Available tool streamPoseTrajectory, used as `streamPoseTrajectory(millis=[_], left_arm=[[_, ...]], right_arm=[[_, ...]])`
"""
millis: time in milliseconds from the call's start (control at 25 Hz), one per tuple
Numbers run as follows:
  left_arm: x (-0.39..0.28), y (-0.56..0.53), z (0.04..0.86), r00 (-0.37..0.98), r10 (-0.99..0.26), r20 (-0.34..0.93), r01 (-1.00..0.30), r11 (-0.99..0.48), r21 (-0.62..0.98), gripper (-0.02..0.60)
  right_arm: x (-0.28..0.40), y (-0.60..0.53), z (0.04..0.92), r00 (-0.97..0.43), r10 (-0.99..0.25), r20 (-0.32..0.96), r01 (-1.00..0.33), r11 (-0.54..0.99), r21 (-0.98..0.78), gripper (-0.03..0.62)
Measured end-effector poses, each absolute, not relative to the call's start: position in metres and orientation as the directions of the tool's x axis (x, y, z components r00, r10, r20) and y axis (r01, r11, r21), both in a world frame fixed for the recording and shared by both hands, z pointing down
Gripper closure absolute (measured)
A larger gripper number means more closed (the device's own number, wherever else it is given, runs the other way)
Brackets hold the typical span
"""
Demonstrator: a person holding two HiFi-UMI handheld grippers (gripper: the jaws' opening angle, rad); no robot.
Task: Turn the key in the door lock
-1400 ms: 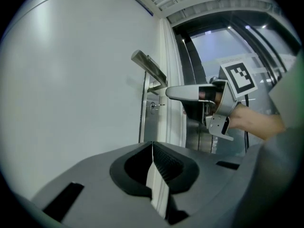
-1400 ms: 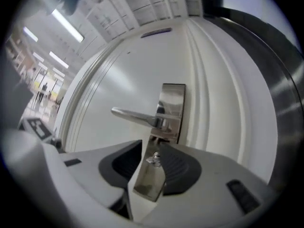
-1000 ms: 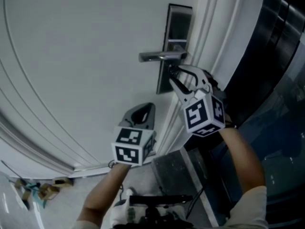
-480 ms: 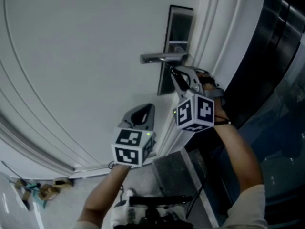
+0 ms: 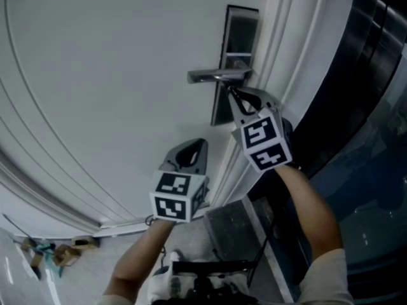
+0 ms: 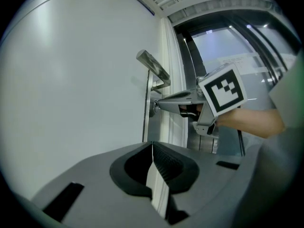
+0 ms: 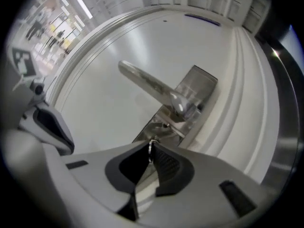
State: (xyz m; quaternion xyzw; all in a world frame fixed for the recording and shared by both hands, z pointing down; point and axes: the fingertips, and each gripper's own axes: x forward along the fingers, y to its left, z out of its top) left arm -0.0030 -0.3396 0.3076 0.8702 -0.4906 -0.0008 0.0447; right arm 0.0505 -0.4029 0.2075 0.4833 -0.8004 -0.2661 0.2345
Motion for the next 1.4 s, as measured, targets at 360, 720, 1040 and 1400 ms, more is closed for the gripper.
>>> streamPoseTrajectory(millis=[360, 720, 1040, 1400], left_arm=[[0.0, -0.338, 0.308, 0.524, -0.85, 0.043, -0.85, -0.52, 0.08, 0.566], [0.001, -0.338, 0.308, 0.526, -0.849, 0.045, -0.849, -0.522, 0.08, 0.566], [0.002, -0.34, 0.307, 0.527, -0.849, 0.045, -0.849, -0.523, 0.079, 0.566], [0.001, -0.337, 0.308, 0.527, -0.849, 0.042, -0.849, -0.523, 0.079, 0.566]], right_arm=[[0.062, -0.408, 0.2, -0.563, -0.822, 0.087, -0.826, 0.556, -0.091, 0.557], [0.067, -0.411, 0.2, -0.634, -0.772, -0.039, -0.619, 0.538, -0.573, 0.549], [0.072, -0.414, 0.205, -0.647, -0.749, -0.147, -0.355, 0.465, -0.811, 0.543], [0.071, -0.413, 0.206, -0.666, -0.73, -0.154, -0.297, 0.449, -0.843, 0.533]])
